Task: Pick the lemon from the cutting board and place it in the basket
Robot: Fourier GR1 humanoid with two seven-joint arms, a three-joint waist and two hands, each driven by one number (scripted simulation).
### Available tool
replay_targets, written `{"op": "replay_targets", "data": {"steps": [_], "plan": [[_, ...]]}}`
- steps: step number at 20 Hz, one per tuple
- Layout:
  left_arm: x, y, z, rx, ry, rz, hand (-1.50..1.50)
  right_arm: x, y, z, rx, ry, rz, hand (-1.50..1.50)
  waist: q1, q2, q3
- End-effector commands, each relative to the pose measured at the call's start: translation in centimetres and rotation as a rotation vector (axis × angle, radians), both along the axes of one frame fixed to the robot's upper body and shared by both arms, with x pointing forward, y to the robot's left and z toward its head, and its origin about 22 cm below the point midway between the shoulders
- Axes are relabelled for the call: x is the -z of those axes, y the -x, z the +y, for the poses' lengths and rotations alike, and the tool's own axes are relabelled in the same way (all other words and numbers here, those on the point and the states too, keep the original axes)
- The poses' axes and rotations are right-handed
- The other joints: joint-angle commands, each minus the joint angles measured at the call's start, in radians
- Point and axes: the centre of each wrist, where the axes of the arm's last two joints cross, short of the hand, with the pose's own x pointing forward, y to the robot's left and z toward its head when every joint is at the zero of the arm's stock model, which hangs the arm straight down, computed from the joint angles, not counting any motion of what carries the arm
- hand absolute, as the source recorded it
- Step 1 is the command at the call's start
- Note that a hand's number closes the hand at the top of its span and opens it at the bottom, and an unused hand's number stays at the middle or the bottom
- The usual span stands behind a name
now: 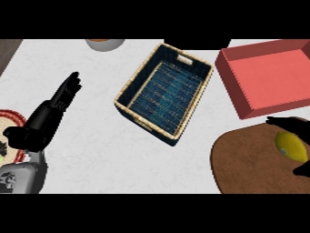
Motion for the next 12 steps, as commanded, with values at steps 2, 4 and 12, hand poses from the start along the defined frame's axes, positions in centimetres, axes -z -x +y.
{"op": "replay_targets", "data": {"steps": [2, 4, 12], "plan": [[-0.4, 1.8, 0.5, -0.007, -0.005, -0.006, 0.0, 0.2, 1.0, -1.8, -0.069, 0.086, 0.053, 1.5, 0.003, -0.001, 0.0], [-1.0, 1.4, -0.6, -0.005, -0.011, 0.002, 0.0, 2.4, 0.7, -0.3, -0.063, 0.05, 0.034, 1.5, 0.002, 0.0, 0.0], [-0.9, -1.0, 0.5, -0.012, 0.008, 0.0, 0.0, 3.9, 1.0, 2.7, -0.178, 0.122, -0.107, 1.5, -0.003, 0.0, 0.0]]}}
